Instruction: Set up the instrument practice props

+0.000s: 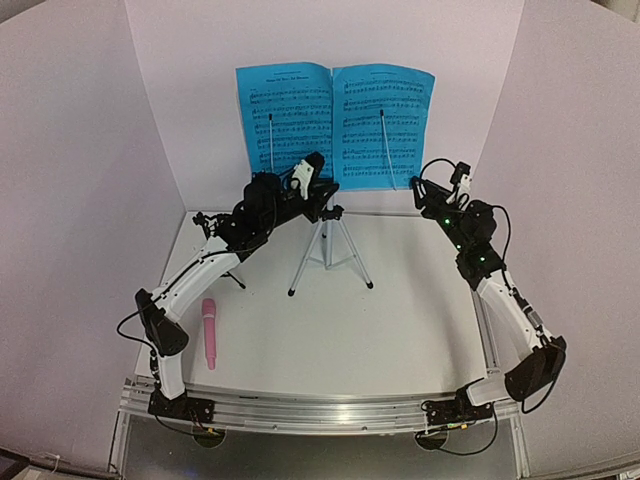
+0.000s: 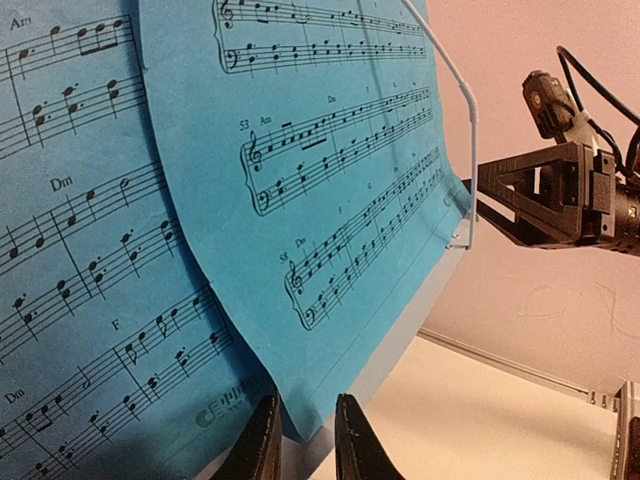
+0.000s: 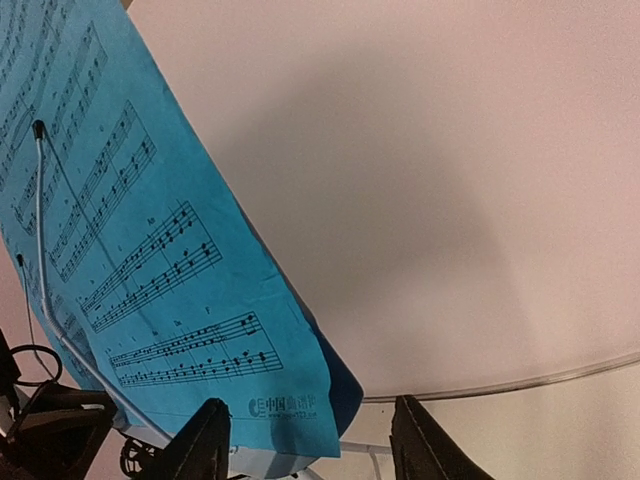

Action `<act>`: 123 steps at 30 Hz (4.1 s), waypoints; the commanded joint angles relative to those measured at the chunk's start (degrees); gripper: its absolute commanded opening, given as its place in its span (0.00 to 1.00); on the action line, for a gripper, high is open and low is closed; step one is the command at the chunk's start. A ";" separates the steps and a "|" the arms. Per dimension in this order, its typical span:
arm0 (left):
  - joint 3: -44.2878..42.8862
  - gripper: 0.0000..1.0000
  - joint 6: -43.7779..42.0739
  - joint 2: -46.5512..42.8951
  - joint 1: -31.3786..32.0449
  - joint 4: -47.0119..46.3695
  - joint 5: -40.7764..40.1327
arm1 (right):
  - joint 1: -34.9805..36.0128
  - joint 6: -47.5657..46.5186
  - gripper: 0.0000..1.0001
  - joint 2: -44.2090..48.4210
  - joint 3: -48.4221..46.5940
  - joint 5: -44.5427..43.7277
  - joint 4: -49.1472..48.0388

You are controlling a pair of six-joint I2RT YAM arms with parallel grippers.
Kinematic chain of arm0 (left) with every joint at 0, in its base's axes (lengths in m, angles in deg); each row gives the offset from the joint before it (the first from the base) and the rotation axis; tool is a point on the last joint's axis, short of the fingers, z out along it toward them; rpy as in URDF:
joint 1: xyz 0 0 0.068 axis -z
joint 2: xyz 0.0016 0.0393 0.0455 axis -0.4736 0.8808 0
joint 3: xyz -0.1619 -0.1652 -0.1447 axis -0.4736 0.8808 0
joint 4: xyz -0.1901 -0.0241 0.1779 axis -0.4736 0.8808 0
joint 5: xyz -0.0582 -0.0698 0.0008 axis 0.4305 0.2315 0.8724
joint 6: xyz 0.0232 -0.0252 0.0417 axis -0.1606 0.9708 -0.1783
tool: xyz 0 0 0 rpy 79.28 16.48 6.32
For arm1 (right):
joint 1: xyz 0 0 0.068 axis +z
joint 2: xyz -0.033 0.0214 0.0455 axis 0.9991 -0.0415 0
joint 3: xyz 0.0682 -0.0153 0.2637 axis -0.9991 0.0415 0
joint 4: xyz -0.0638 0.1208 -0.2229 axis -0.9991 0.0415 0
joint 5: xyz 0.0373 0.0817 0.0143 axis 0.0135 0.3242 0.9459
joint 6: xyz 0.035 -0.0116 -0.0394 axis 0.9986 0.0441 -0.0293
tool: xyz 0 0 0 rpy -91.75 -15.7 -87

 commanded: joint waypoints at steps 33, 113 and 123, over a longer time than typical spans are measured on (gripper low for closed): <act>-12.40 0.38 -38.83 -2.86 -2.78 -35.83 5.73 | -0.04 -2.72 0.61 8.24 -4.64 4.05 8.53; 60.51 0.34 3.69 -7.77 -33.52 30.54 -13.67 | 3.82 -3.31 0.72 9.55 14.62 -3.95 33.36; 57.22 0.00 16.13 -15.90 -33.80 40.06 -10.17 | 3.86 -4.76 0.72 8.99 12.79 -4.59 33.69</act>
